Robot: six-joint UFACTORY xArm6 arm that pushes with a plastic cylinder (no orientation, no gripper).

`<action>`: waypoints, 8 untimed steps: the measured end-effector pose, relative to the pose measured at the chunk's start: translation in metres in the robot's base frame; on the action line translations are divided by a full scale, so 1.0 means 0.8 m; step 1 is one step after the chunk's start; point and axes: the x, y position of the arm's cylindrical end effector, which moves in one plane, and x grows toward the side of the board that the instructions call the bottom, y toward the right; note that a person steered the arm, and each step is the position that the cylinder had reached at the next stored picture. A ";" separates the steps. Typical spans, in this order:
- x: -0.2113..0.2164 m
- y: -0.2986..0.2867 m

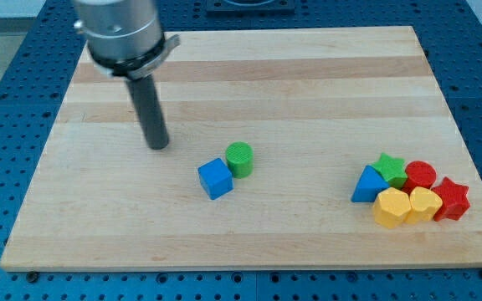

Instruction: Place the blue cube left to the blue triangle

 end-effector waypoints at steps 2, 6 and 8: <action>0.057 0.066; 0.108 0.177; 0.106 0.225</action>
